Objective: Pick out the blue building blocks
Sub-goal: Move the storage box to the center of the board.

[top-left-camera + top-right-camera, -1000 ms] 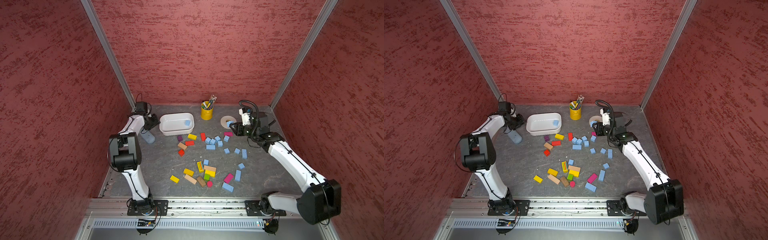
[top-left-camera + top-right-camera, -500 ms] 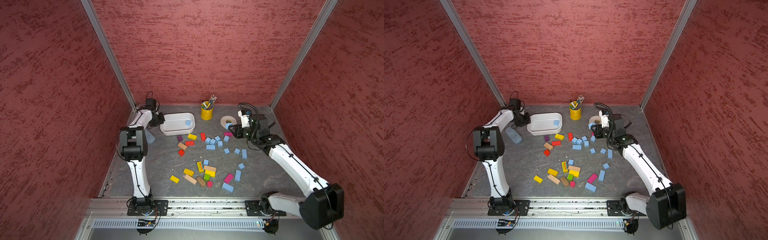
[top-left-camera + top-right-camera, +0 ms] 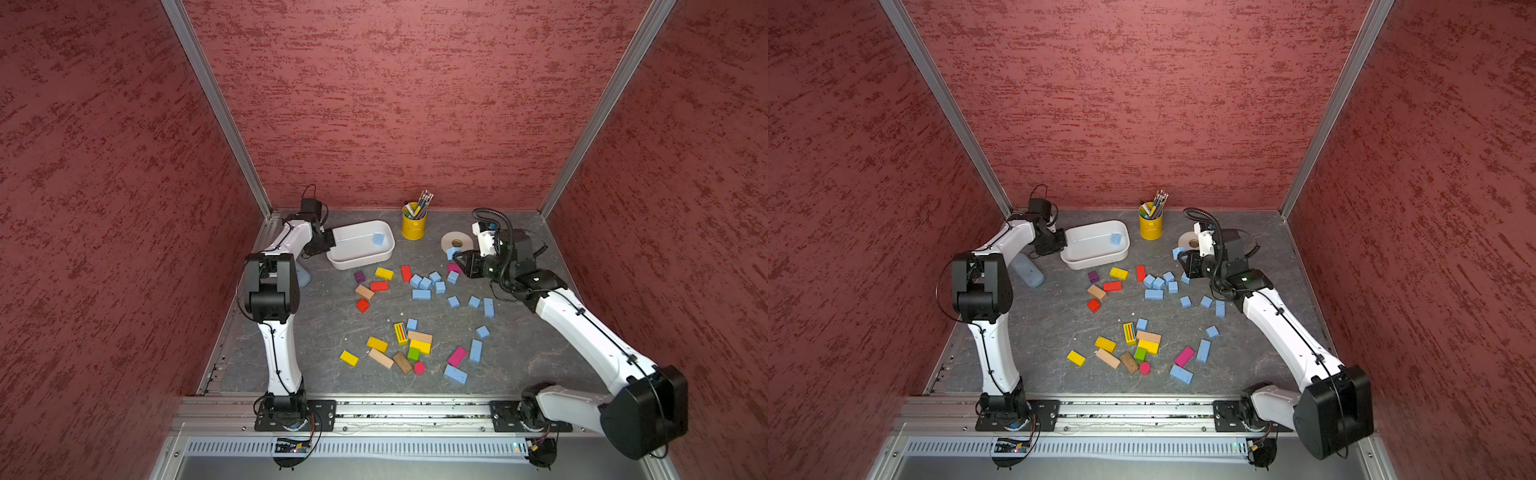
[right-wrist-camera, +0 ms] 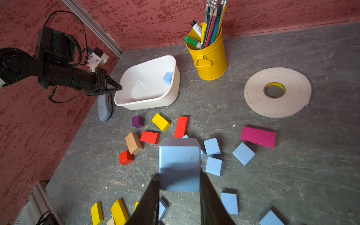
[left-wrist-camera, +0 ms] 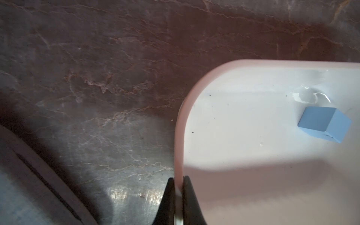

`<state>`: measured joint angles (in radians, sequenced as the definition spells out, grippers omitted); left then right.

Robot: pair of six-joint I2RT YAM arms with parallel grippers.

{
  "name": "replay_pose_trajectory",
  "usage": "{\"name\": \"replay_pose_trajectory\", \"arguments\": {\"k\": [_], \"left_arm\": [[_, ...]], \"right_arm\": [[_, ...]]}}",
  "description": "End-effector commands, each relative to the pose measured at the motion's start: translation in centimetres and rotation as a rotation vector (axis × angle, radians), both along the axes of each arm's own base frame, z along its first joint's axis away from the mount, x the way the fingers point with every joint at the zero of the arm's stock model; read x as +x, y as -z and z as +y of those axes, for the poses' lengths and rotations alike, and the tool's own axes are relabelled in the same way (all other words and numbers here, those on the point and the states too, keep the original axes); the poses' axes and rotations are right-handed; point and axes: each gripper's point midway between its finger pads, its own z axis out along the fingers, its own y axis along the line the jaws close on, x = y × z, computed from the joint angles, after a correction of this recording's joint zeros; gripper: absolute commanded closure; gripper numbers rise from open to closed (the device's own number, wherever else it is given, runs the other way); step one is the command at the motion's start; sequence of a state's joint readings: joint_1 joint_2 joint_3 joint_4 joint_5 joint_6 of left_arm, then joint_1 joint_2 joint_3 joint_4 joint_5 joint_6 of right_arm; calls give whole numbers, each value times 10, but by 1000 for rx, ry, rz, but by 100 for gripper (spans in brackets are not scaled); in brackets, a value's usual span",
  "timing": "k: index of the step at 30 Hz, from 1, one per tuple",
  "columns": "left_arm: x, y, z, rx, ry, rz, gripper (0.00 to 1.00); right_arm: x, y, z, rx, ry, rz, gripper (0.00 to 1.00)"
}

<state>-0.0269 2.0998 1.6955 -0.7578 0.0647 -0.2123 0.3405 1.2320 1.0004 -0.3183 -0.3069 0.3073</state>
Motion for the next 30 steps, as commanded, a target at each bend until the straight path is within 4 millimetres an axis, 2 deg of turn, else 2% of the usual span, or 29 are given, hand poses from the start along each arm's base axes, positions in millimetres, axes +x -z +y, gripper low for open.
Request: {"name": "replay_pose_trajectory", "arguments": {"k": [1, 7, 13, 16, 19, 23, 24, 27, 30], "left_arm": [[-19, 3, -20, 20, 42, 28, 98], [-43, 1, -43, 76, 77, 23, 100], [-61, -3, -63, 119, 92, 6, 100], [-66, -3, -68, 120, 89, 0, 95], [-66, -3, -71, 98, 88, -6, 78], [-65, -15, -76, 69, 97, -34, 62], [-65, -19, -77, 64, 97, -44, 55], [-67, -42, -79, 42, 101, -92, 34], [-73, -73, -79, 14, 101, -154, 21]], "right_arm": [[-1, -8, 2, 29, 16, -29, 90], [-2, 0, 12, 59, 15, -7, 90], [1, 11, 33, 78, 6, 21, 90], [6, 16, 45, 75, 2, 32, 90], [12, 21, 57, 67, 7, 39, 90], [22, 25, 76, 47, 9, 42, 91], [25, 36, 81, 29, 11, 63, 91], [34, 42, 96, 9, 10, 65, 91], [44, 47, 111, -6, 11, 67, 91]]}}
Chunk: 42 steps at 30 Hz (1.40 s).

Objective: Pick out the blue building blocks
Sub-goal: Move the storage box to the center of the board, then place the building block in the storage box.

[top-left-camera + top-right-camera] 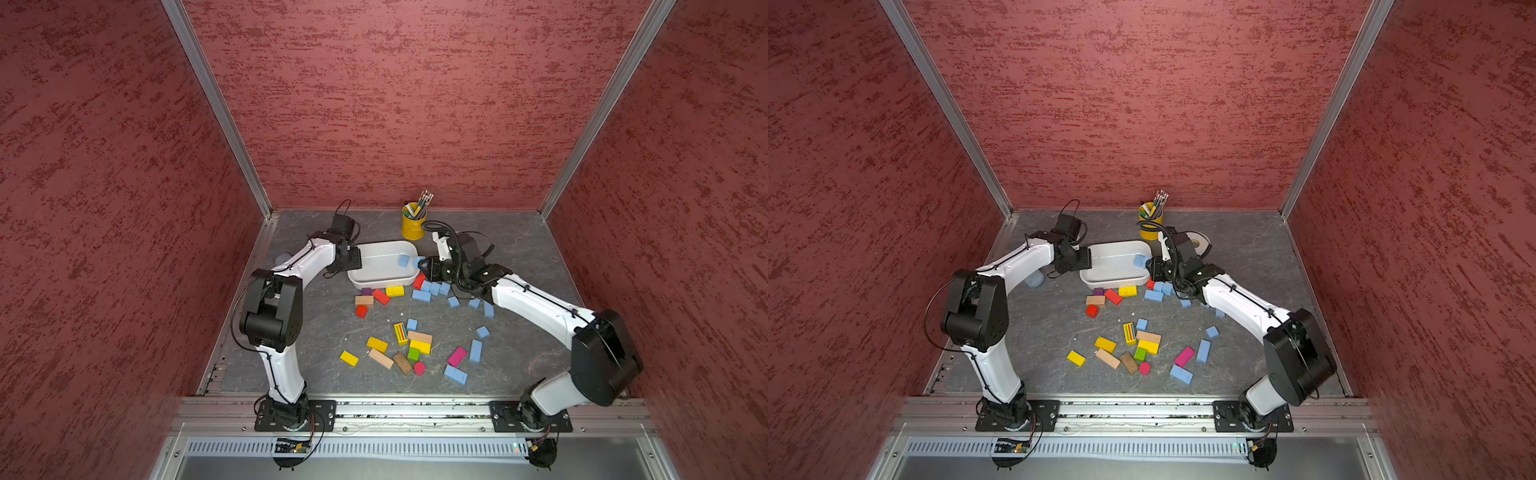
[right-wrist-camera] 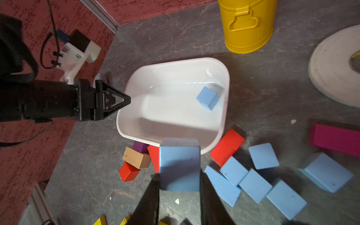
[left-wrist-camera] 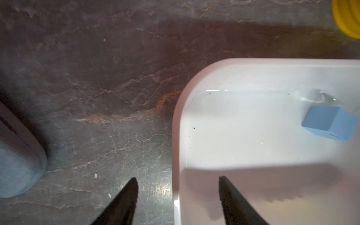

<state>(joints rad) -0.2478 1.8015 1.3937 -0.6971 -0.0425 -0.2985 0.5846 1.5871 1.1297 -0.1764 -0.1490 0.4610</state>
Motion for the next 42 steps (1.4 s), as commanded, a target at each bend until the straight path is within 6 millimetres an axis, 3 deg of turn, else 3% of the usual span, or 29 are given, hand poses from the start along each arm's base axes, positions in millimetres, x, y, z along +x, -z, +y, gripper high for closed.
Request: {"name": "replay_pose_trajectory", "arguments": {"k": [1, 7, 12, 16, 21, 30, 42], "left_arm": [[-6, -51, -3, -55, 10, -112, 18], [-46, -116, -3, -143, 32, -257, 5], [-90, -147, 3, -173, 66, -328, 0], [-122, -156, 7, -180, 106, -359, 0], [-145, -161, 0, -216, 186, -410, 0], [-160, -164, -16, -209, 336, -530, 0], [-167, -165, -8, -178, 320, -606, 0]], "right_arm": [[19, -12, 15, 4, 38, -52, 91], [38, 4, 46, -39, 20, -38, 91], [54, 22, 64, -74, 27, -22, 90], [68, 42, 68, -119, 57, 2, 89], [84, 69, 66, -191, 110, 21, 88], [109, 103, 67, -287, 165, 39, 86], [123, 118, 74, -327, 169, 48, 76]]}}
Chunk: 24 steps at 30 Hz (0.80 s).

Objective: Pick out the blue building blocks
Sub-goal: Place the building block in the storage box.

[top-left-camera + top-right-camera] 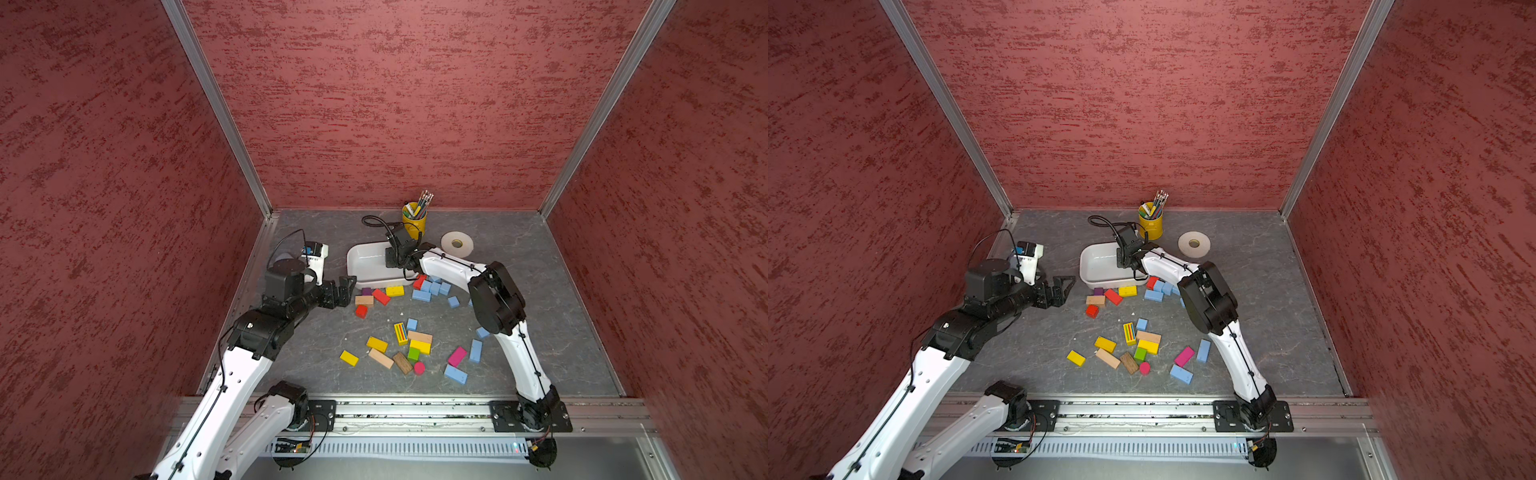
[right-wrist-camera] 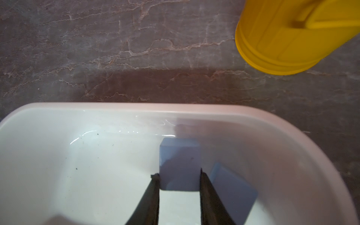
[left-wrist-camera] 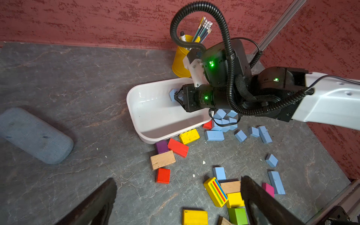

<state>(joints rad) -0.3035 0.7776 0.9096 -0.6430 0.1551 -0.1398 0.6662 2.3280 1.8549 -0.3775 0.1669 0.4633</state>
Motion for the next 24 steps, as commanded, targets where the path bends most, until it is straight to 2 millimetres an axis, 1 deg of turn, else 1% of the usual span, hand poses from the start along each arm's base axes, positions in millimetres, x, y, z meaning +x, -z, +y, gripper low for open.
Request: {"name": "replay_pose_trajectory", "arguments": {"k": [1, 8, 15, 17, 19, 22, 24], "left_arm": [[1, -3, 1, 13, 0, -41, 0], [-1, -6, 3, 11, -8, -61, 0], [-3, -6, 4, 11, -7, -66, 0], [-3, -6, 4, 11, -7, -68, 0], [-4, -7, 4, 10, -6, -71, 0], [-4, -5, 2, 8, 3, -65, 0], [-4, -4, 1, 6, 10, -60, 0]], "right_arm": [[3, 5, 1, -30, 12, 2, 74], [4, 2, 6, -13, -4, 6, 64], [3, -7, 9, 0, -18, 2, 55], [3, -17, 10, 13, -21, -9, 54], [2, -32, 11, 33, -28, -25, 52], [-2, -61, 9, 68, -38, -69, 49], [-7, -80, 4, 86, -37, -101, 48]]}}
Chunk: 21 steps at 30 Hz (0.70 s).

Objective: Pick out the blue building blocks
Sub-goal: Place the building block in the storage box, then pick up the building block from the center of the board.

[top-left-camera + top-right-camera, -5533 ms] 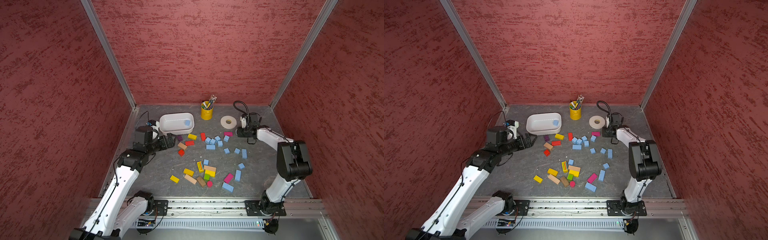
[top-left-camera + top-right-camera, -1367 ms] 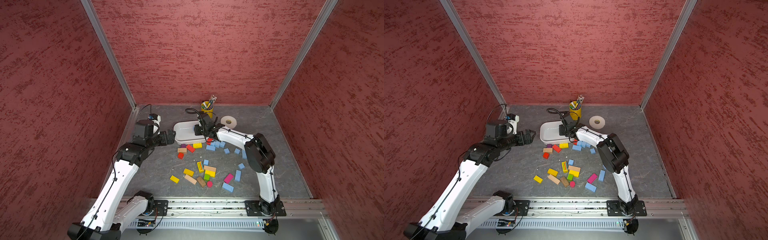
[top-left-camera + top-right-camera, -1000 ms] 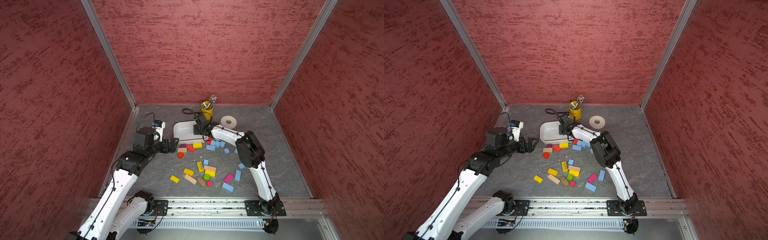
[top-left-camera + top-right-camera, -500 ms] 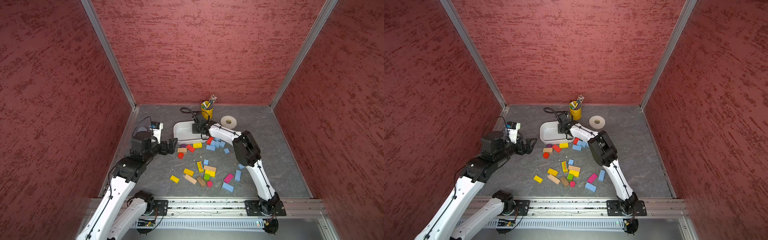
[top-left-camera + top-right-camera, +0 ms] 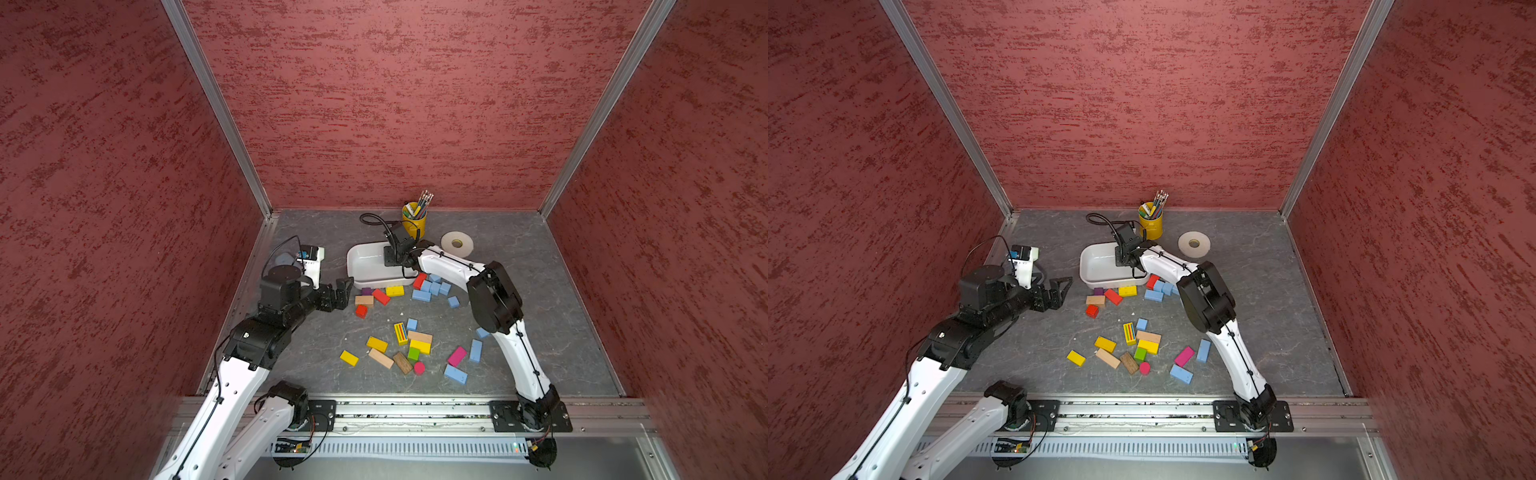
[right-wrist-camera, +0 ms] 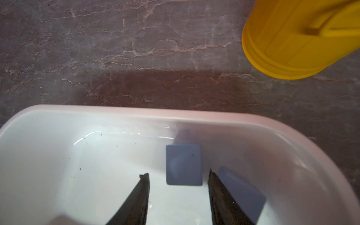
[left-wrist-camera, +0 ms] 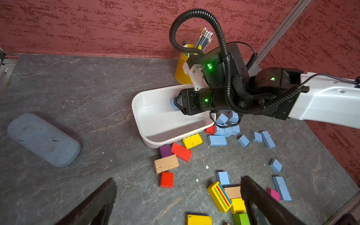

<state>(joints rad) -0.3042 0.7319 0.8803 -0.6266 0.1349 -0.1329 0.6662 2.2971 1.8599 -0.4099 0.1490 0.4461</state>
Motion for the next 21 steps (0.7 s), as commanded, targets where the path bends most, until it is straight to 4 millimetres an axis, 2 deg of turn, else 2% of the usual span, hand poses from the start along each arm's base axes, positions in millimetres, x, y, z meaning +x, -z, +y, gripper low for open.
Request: {"name": "replay_pose_trajectory", "arguments": {"k": [1, 6, 11, 15, 21], "left_arm": [[0, -2, -4, 2, 27, -22, 0], [-1, -3, -6, -4, 36, -25, 0], [-3, -2, -10, -7, 59, -20, 0], [-4, -3, -12, -11, 72, -21, 0], [-6, -4, -15, -14, 90, -27, 0]], "right_arm": [[-6, -77, 1, 95, -13, -121, 47], [-26, -115, -21, 111, -2, -183, 42], [-53, -133, -52, 97, 21, -211, 35], [-73, -137, -76, 75, 40, -219, 29], [-99, -128, -113, 8, 68, -199, 21]]}}
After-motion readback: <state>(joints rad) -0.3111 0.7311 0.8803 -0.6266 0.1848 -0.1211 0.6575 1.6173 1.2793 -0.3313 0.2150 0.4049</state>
